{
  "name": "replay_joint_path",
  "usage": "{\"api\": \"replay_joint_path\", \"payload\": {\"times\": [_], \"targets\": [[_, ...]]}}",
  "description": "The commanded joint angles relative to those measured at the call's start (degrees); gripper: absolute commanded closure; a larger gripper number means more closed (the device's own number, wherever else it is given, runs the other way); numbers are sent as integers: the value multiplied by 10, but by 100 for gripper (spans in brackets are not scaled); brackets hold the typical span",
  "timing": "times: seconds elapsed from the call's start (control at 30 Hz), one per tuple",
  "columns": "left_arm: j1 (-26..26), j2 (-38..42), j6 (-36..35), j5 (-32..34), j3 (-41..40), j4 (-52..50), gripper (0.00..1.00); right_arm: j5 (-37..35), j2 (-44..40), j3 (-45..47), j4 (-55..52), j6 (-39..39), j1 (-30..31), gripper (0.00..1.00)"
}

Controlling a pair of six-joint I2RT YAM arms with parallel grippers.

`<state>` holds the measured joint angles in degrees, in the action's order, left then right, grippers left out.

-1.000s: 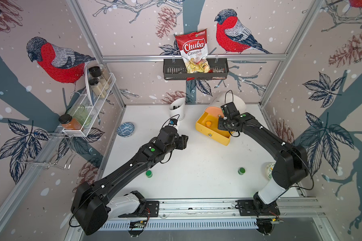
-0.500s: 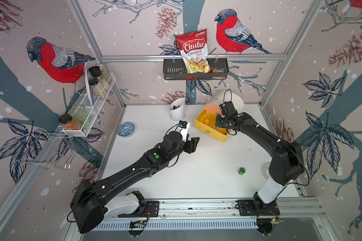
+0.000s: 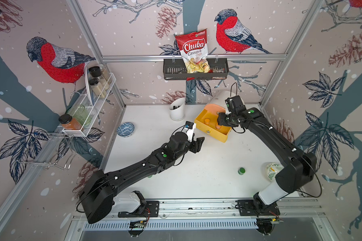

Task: Put the paint cans in the drawer according to color
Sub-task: Place the paint can in the drawer, then close the drawer in the storage box.

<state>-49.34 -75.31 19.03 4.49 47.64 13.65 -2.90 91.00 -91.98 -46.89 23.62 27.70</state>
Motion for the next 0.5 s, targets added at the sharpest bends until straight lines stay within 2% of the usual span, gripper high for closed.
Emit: {"api": "replay_joint_path", "payload": {"times": [0.0, 0.1, 0.27, 0.47], "targets": [[-1, -22, -31, -3, -13, 113, 35, 3, -19, -20, -13, -22, -7, 44], [-1, -54, -53, -5, -20, 170, 35, -15, -32, -19, 19, -29, -28, 42], [-1, -121, -80, -5, -7, 222, 37, 11, -25, -19, 86, -44, -85, 41], [-1, -184, -76, -5, 11, 256, 48, 41, 18, -52, 125, -68, -122, 41]]}}
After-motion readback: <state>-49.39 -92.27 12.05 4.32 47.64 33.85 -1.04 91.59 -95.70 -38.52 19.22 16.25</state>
